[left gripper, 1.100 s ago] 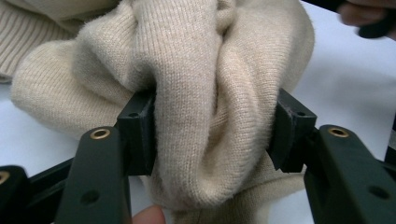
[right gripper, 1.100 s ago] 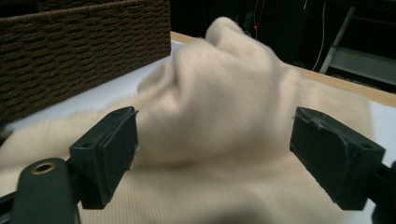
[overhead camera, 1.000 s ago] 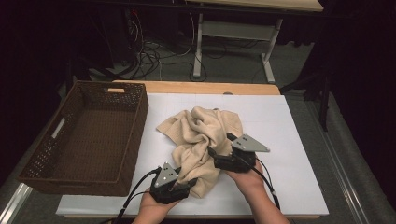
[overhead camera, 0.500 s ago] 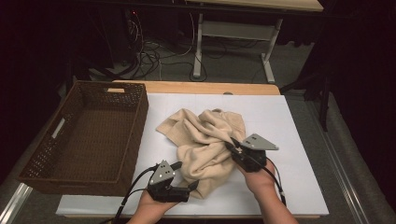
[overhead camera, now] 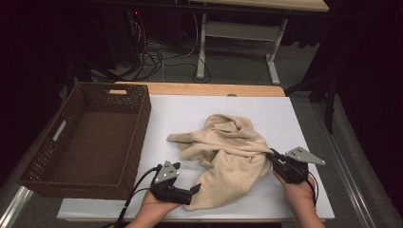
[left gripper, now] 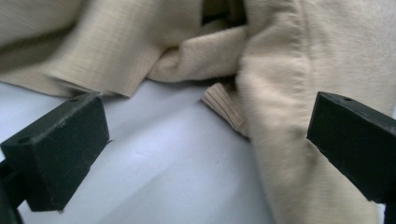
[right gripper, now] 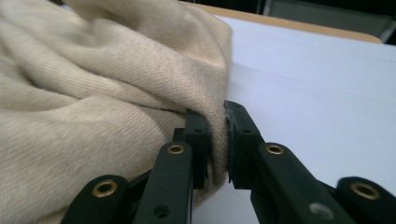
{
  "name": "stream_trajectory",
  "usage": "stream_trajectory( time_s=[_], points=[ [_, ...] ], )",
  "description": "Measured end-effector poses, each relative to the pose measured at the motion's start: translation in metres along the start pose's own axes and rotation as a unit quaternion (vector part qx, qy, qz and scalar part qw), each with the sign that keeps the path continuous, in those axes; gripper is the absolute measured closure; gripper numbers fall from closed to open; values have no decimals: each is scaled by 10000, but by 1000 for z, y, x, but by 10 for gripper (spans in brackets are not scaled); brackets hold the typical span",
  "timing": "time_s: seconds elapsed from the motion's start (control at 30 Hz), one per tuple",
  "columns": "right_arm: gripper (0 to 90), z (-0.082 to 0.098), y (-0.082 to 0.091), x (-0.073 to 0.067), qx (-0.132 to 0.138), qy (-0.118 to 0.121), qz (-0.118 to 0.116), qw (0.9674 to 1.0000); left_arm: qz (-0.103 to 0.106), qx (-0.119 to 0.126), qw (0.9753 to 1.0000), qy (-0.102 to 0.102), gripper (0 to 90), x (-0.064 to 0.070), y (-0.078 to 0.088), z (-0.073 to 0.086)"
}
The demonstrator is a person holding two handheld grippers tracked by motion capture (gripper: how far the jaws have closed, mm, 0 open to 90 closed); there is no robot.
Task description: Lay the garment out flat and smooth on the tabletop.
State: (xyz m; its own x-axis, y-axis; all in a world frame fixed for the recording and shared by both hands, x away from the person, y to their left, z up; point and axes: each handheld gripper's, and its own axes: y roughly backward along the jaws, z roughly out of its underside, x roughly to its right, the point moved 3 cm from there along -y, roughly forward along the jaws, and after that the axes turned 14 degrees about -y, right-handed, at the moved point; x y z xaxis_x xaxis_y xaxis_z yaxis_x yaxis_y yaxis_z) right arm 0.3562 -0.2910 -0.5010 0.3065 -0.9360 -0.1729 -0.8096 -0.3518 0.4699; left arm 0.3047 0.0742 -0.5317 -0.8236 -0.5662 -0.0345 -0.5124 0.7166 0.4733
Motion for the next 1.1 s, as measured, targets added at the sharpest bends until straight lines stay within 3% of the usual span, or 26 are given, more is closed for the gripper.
stream_trajectory(
  time_s=[0.1, 0.23, 0.33, 0.5, 0.6, 0.7, 0.73, 0.93, 1.1],
  points=[
    [826, 9, -1, 12, -48, -251, 62, 9997, 42, 23, 10000, -41, 0, -1, 0, 2],
    [801, 11, 1, 11, -54, -248, 4, 9997, 159, 53, 9999, 42, 0, -2, 1, 2],
    [595, 10, 8, 2, 34, -328, -354, 9988, 175, 118, 9996, 168, 0, -1, 2, 0],
    [430, 0, 21, -14, 264, -171, -464, 9984, 167, 41, 9998, 134, 0, 0, -1, 0],
    [410, -5, 29, -29, 446, 18, -808, 9957, 192, 57, 9998, 97, 0, 0, -1, -1],
    [408, -7, 29, -49, 388, 269, -1043, 9934, 237, 148, 9996, -11, 0, 3, -1, -1],
    [408, -7, 29, -49, 388, 269, -1043, 9934, 237, 148, 9996, -11, 0, 3, -1, -1],
    [396, -13, 16, -73, 282, 456, -1182, 9915, 356, 122, 9991, -185, 0, 6, 0, -1],
    [343, -23, -7, -82, 22, 570, -1038, 9930, 463, 73, 9989, -38, 0, 4, 0, -4]
  ],
)
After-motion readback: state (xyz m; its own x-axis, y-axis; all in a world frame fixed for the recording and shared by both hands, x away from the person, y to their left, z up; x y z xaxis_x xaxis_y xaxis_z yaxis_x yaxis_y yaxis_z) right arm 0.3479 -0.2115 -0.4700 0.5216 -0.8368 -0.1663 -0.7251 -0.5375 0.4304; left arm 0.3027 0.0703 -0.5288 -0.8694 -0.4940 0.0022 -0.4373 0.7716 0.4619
